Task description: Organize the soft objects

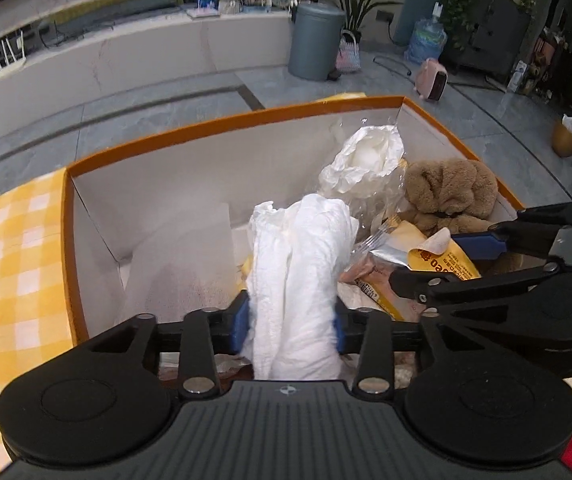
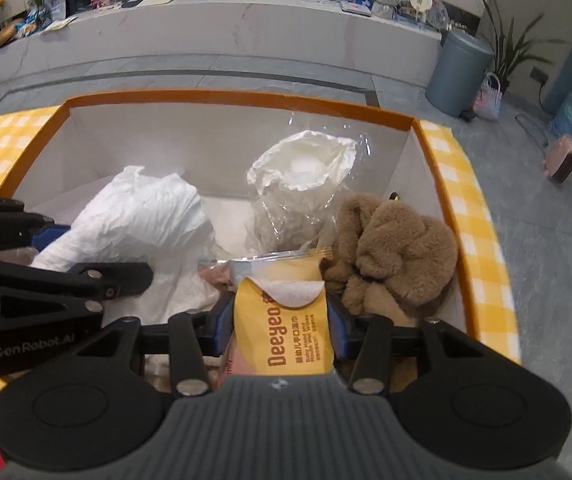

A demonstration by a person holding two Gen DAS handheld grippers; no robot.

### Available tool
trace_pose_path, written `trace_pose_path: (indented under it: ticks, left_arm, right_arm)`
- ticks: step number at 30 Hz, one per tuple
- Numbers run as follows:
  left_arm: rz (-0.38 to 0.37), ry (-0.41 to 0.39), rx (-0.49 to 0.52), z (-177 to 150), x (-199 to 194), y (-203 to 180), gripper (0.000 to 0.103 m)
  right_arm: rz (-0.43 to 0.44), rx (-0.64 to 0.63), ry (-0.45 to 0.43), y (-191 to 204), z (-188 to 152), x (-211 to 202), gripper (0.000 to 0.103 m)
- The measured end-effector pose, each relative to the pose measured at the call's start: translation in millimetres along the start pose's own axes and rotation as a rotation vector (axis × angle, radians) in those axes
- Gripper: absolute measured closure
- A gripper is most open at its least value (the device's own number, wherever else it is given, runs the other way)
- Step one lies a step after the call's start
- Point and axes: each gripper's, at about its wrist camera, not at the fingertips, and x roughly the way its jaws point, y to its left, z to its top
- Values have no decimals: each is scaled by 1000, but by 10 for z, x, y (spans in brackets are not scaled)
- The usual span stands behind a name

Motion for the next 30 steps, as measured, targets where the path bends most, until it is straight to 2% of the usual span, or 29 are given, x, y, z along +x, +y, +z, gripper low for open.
trace_pose_path:
  ticks: [2, 4, 7, 9, 14, 19, 24, 30]
  left_arm:
    - [18, -21, 2, -7, -76, -9, 41]
    - [34, -38, 18, 4, -181, -24, 30]
    - [53, -73, 41, 58, -376, -29, 19]
    - [67, -111, 52, 90, -501, -49, 18]
    - [22, -227, 25, -8, -956, -77, 16]
    - [26, -344, 37, -148, -1463, -149, 16]
    - [25, -441, 28, -343, -1945, -163, 16]
    - [25, -550, 60, -674, -2369, -272, 16]
  right_arm:
    - [-32, -35, -7, 42, 16, -76, 48]
    - [-61, -65, -11, 71, 29, -166, 41]
    - [-63, -83, -30, 84, 39, -356, 30]
    - [-61, -92, -51, 98, 38, -517, 23]
    - [-67, -116, -108, 162, -14, -987, 19]
    - [-70, -120, -193, 210, -118, -1530, 15]
    - [-45, -84, -308, 278, -346, -2061, 14]
    - [24, 28, -431, 385, -763, -2576, 11]
